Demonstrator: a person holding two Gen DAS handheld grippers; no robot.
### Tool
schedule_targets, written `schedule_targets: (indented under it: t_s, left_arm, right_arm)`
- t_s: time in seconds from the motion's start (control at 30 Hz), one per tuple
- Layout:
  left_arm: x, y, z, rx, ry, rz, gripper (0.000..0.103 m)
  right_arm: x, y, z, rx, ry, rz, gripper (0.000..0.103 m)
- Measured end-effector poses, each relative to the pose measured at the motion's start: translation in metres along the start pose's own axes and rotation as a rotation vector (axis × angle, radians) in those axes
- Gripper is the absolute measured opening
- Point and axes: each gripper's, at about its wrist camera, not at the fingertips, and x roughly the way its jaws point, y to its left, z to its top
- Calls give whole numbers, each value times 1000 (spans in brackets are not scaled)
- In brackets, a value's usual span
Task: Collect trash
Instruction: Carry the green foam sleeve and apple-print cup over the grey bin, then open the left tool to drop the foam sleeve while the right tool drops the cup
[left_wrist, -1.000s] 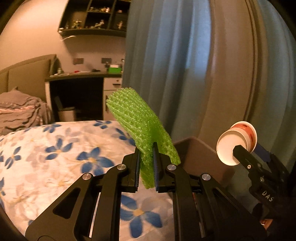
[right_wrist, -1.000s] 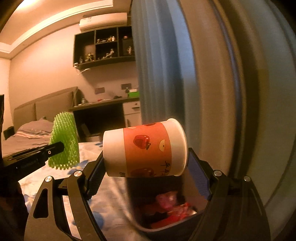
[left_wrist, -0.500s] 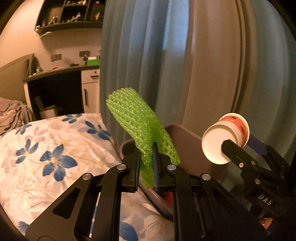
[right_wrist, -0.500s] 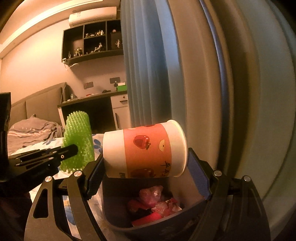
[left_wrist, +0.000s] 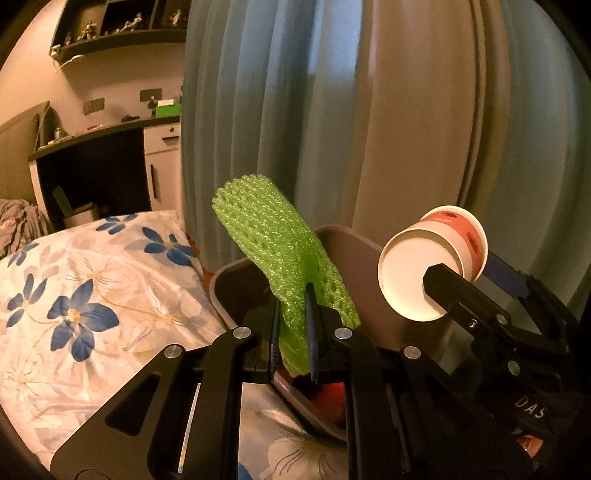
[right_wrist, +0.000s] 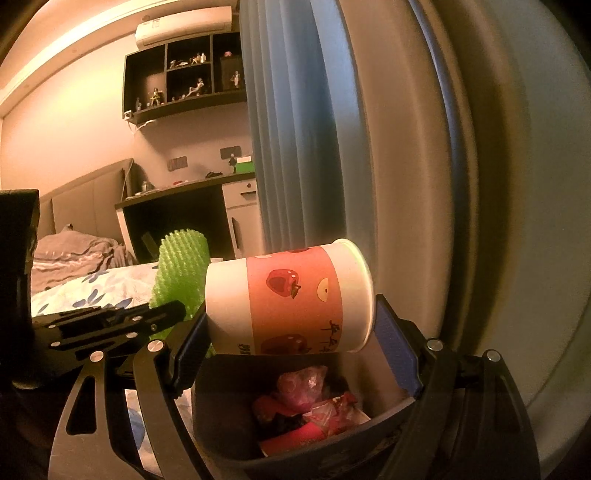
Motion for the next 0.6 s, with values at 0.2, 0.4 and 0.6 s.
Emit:
schedule_targets:
  t_s: [0.2,0.4,0.6]
  left_arm:
    - [9,-1,-2,-3,21,-17,12]
    - [18,0,-4,-6,44,-31,13]
    - [27,3,-7,-22,68,-64,23]
  right_arm:
    - [2,0,1,-1,10,0,80]
    - [5,1,2,-1,17,-4,80]
    - [9,-2,1,10,22,-8,80]
